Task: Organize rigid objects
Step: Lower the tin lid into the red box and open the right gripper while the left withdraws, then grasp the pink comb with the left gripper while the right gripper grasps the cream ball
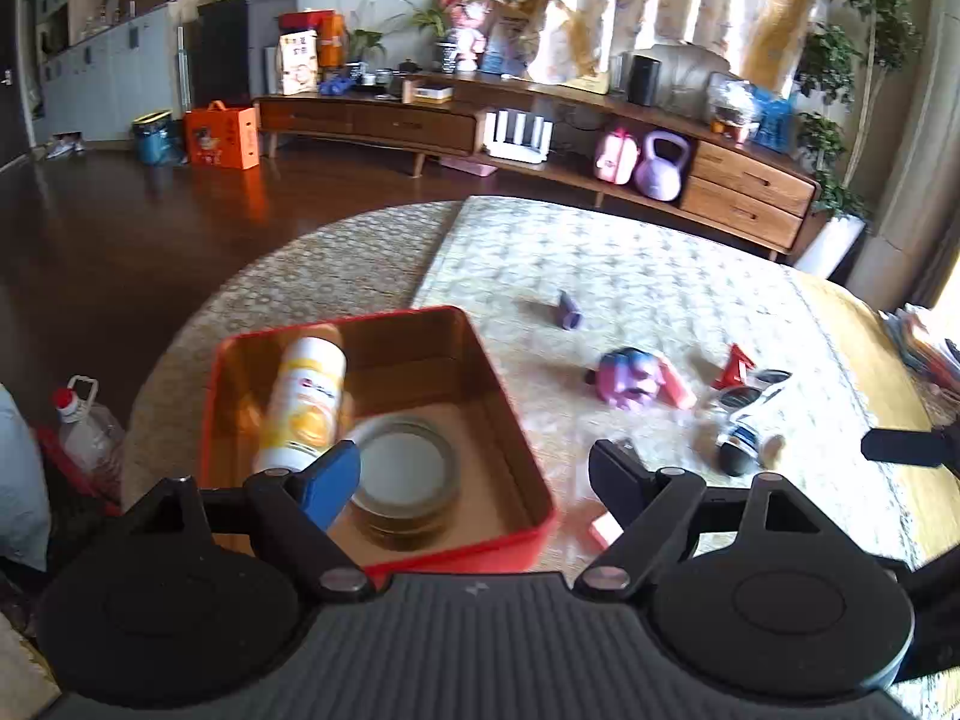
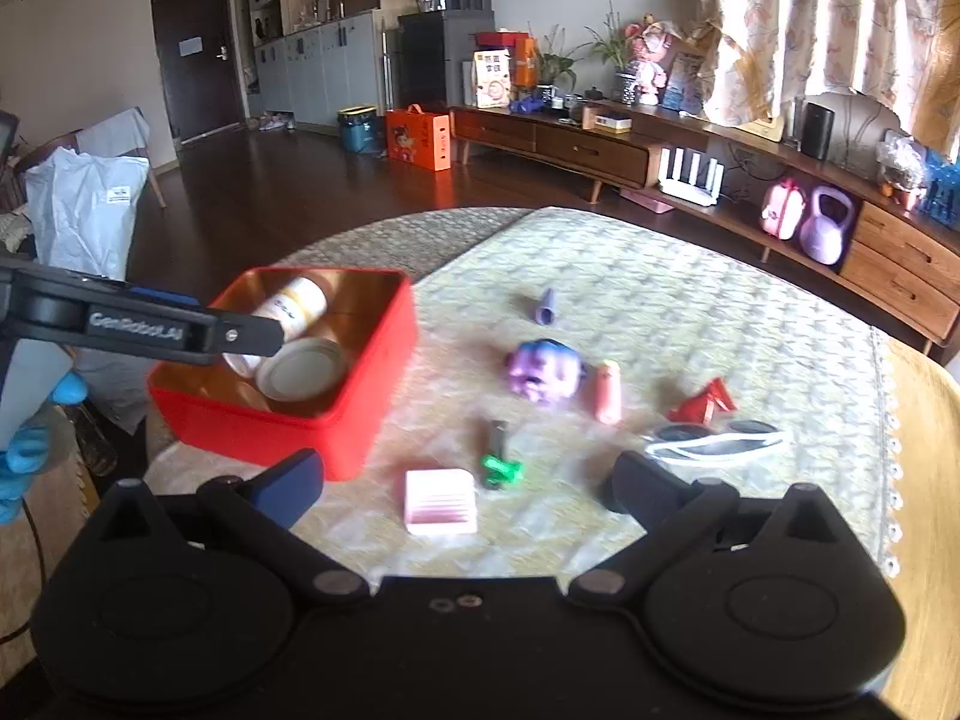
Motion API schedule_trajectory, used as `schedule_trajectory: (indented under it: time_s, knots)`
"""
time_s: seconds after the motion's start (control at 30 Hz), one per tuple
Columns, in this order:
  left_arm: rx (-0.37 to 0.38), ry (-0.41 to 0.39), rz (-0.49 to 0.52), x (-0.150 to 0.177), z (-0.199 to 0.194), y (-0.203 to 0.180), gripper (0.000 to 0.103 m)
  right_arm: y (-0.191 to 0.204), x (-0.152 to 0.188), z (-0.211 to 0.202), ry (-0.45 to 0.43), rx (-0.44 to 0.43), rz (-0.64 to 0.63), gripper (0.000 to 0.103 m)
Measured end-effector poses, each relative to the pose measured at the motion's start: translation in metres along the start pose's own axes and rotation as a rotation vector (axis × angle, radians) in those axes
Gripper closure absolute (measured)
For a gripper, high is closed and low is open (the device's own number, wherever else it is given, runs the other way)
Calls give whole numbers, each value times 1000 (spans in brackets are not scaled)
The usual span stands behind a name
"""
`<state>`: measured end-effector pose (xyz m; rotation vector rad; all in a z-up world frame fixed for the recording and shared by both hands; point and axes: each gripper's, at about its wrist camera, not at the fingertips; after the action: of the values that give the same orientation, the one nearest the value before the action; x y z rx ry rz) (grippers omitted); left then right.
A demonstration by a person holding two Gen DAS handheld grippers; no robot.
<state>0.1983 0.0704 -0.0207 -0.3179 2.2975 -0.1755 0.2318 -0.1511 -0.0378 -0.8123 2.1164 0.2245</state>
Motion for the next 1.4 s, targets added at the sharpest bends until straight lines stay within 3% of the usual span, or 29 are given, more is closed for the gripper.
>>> schedule_trajectory:
  time_s: [0.23,0.4,0.67,1.07,1.4]
  knots:
    - [67,12,47,29,4,-25,19,-27,23,-4,17,27,27,0]
    - [156,78,115,49,19,-42,19,-43,38,-3,25,29,35,0]
    - [228,79,273,73,31,-72,19,-66,59,12,68,33,45,1]
    - [235,84,468,91,74,-90,19,-87,72,41,125,14,51,5]
    - [225,105,522,82,100,-97,19,-100,70,70,145,-18,55,14]
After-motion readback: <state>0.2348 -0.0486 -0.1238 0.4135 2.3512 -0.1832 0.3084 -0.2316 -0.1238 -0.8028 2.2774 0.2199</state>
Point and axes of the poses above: each gripper's, at about its wrist camera, not at the fingertips, and z roughly the way its jaws point, y to its left, x to its underside, and after that the axes turned 11 degrees about -z, right-handed
